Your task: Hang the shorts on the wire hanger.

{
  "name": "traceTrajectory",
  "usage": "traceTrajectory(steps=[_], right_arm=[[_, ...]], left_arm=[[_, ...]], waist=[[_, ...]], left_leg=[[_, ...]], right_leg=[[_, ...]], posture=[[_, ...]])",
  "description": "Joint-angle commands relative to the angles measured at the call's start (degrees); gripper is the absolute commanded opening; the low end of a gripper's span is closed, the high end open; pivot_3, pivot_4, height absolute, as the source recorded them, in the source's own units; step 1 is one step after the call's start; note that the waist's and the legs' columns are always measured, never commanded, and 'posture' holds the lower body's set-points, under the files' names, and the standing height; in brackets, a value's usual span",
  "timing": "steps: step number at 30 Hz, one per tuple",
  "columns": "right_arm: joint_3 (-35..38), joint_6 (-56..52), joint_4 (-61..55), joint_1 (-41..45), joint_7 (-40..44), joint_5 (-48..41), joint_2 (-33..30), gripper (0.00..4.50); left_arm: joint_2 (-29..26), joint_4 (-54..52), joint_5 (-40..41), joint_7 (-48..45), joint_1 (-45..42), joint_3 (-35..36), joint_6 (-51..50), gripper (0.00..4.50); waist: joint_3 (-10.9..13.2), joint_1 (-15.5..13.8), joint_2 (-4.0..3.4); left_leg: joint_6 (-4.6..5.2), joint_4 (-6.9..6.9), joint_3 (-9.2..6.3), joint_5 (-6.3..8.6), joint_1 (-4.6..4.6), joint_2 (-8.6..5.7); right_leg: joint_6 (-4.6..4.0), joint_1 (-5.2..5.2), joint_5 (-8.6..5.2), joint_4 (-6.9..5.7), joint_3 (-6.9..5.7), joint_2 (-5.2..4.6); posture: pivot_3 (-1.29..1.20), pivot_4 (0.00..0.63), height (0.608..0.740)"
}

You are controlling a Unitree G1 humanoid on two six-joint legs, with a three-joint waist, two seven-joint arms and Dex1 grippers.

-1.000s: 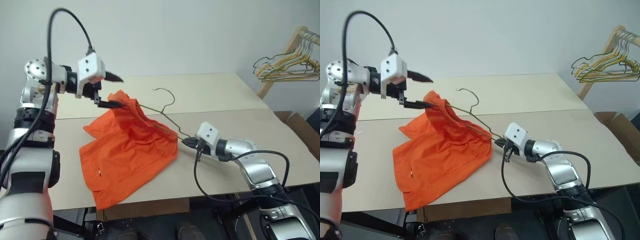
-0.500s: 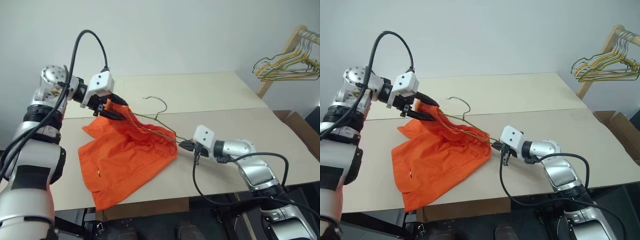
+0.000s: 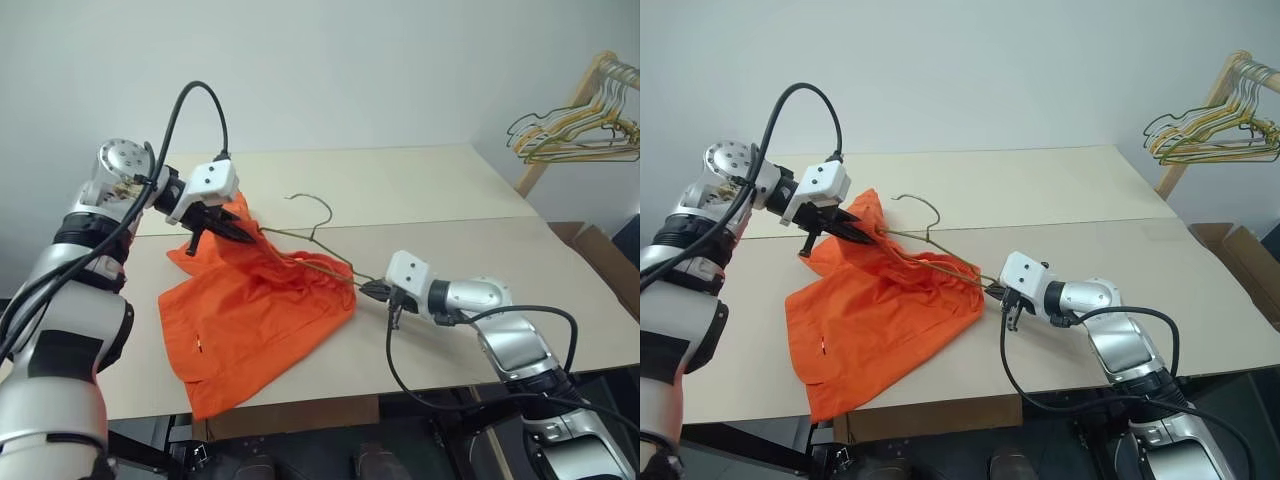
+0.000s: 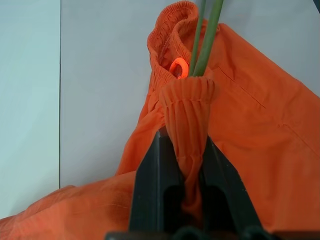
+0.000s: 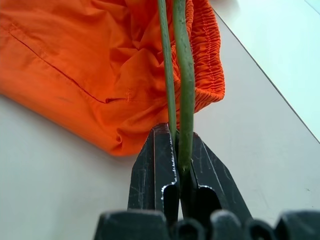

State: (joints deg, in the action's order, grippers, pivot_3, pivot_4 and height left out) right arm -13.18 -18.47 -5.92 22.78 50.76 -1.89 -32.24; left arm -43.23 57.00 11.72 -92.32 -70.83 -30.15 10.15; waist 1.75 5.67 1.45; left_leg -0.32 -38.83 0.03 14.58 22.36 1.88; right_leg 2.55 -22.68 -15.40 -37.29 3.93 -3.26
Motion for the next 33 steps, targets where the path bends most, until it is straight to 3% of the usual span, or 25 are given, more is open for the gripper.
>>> traceTrajectory(steps=[1, 2, 5, 10, 16, 20, 24, 28, 33], right_arm=[[0.73, 6.99, -2.2, 1.6, -0.93, -0.07, 0.96, 0.0], [0.79, 7.27, -1.77, 1.82, -0.95, 0.18, 0.82, 0.0], [0.97, 8.9, -0.48, 2.23, -1.37, 1.61, -0.17, 0.82], [7.74, 4.16, 4.54, 3.13, -4.22, -1.37, -1.35, 2.55], [16.48, -3.38, 1.42, -3.71, -0.51, -11.42, -4.12, 2.55], [16.3, -6.68, -2.88, -9.4, 0.97, -15.58, -3.45, 2.55], [11.39, -7.78, -2.12, -9.21, -1.36, -15.28, 2.04, 2.55], [7.9, -7.97, 4.35, -3.65, -6.29, -13.62, 10.79, 2.55], [5.94, -6.56, 11.26, 0.47, -8.39, -12.28, 15.49, 2.55]], left_arm=[[-0.08, -0.31, -0.8, -0.18, -0.19, 1.75, 2.16, 0.03], [0.06, -0.04, -1.4, -0.18, -0.21, 2.44, 2.66, 0.03], [-0.67, -0.53, -1.08, -0.18, -0.33, 2.9, 3.5, 0.0], [-1.31, -0.35, -1.91, -0.18, -0.98, 6.47, 4.19, 0.0], [-1.25, 0.11, -4.57, -0.17, -0.28, 10.82, 4.21, 0.0], [-1.26, -0.19, -5.51, -0.18, 0.41, 12.5, 4.05, 0.0], [-1.28, -0.68, -5.23, -0.18, 0.72, 13.25, 3.65, 0.0], [-1.49, -1.3, -4.8, -0.18, 1.36, 13.34, 3.47, 0.0], [-1.52, -1.83, -4.68, -0.18, 1.76, 13.66, 3.03, 0.0]], waist=[[0.0, 0.0, 0.0], [0.0, -0.01, 0.0], [0.0, 0.01, 0.0], [0.0, -0.15, 0.0], [0.0, -0.24, 0.01], [0.0, -0.06, 0.01], [0.0, 0.29, 0.01], [0.0, 0.38, 0.0], [0.0, -0.09, 0.01]], left_leg=[[0.0, 0.0, 0.0, 0.0, 0.0, 0.0], [0.0, 0.0, 0.0, 0.0, 0.0, 0.0], [0.0, 0.0, 0.0, 0.0, 0.0, 0.0], [0.0, -0.03, 0.0, 0.0, -0.01, -0.01], [0.02, -0.06, 0.0, 0.01, 0.02, -0.02], [0.04, -0.05, 0.0, 0.02, -0.06, -0.01], [0.05, -0.06, 0.01, 0.03, -0.12, 0.02], [0.05, -0.05, 0.0, 0.03, -0.07, 0.02], [0.05, -0.12, -0.01, 0.03, 0.12, -0.02]], right_leg=[[0.0, 0.0, 0.0, 0.0, 0.0, 0.0], [0.0, 0.0, 0.0, 0.0, 0.0, 0.0], [0.0, 0.0, 0.0, 0.0, 0.0, 0.0], [0.0, 0.01, 0.0, -0.04, 0.0, 0.0], [0.01, 0.04, 0.0, 0.0, -0.01, -0.04], [0.02, 0.06, -0.01, -0.1, 0.0, -0.02], [0.02, 0.02, -0.02, -0.27, 0.06, 0.04], [0.02, -0.07, -0.03, -0.32, 0.06, 0.06], [0.04, -0.2, -0.04, -0.4, 0.05, -0.02]], posture=[[-0.1, 0.0, 0.74], [-0.1, 0.0, 0.74], [-0.1, 0.0, 0.74], [-0.09, 0.0, 0.74], [-0.08, 0.0, 0.74], [-0.08, 0.0, 0.74], [-0.08, 0.0, 0.74], [-0.08, 0.0, 0.74], [-0.07, 0.0, 0.74]])
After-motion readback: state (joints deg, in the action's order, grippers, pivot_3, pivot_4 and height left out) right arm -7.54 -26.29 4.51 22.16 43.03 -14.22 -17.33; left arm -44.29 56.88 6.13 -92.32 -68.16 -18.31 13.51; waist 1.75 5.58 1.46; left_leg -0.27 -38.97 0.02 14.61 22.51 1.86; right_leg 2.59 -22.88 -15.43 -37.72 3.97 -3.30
